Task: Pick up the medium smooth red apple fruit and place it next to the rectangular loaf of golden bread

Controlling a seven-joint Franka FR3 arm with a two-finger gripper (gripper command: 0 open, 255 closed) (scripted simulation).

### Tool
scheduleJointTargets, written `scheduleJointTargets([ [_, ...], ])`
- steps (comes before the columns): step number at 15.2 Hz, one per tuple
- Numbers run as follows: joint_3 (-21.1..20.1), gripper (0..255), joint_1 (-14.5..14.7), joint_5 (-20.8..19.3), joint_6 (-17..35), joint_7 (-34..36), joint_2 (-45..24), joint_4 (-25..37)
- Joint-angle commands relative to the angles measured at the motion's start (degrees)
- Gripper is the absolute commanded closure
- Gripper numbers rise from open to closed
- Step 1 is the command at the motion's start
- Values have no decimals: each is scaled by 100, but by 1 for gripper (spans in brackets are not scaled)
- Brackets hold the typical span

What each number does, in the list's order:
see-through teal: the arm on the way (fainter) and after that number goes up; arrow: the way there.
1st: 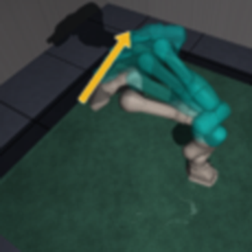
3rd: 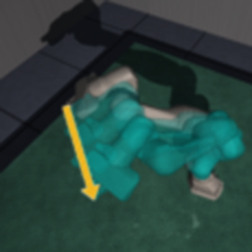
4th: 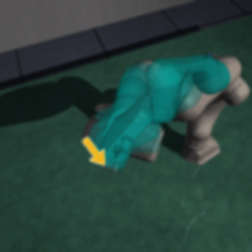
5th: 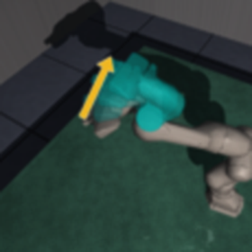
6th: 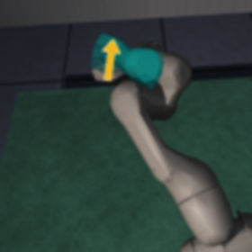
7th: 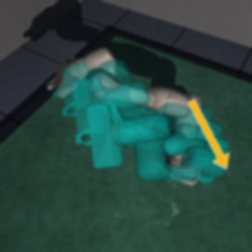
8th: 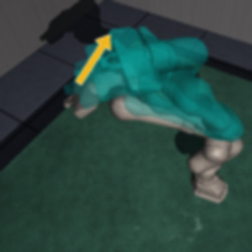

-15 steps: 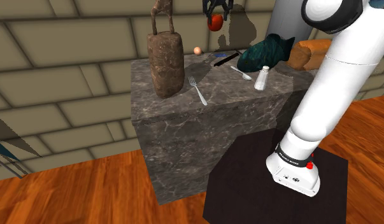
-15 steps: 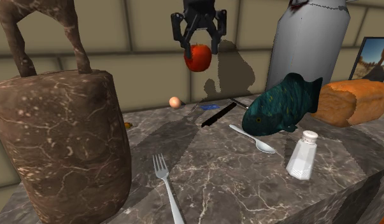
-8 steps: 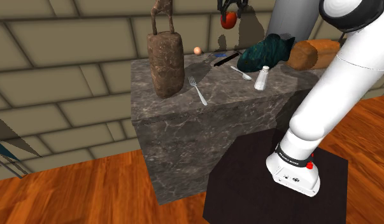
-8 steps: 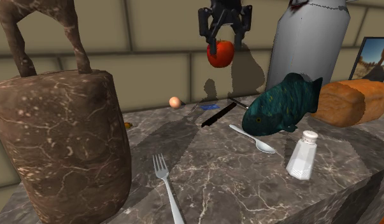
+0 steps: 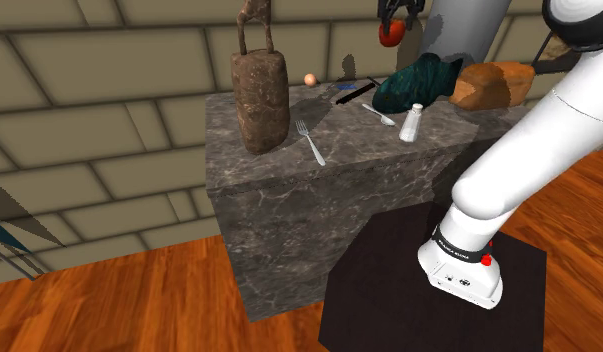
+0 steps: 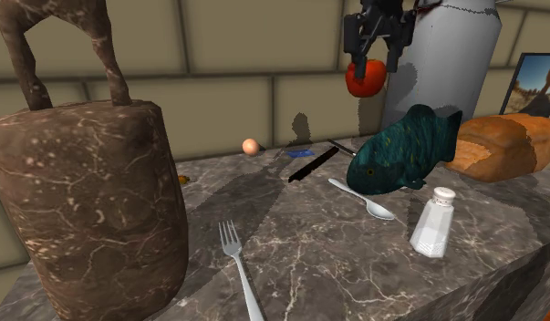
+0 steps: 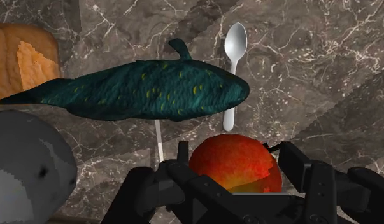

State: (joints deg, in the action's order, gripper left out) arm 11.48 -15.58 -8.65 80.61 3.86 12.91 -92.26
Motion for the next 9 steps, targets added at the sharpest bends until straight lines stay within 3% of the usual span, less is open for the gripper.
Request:
scheduleJointTargets([
  [1, 169, 255, -111, -72, 9, -289, 189, -159],
  [9, 824, 255, -483, -362, 93, -1305, 670, -545],
])
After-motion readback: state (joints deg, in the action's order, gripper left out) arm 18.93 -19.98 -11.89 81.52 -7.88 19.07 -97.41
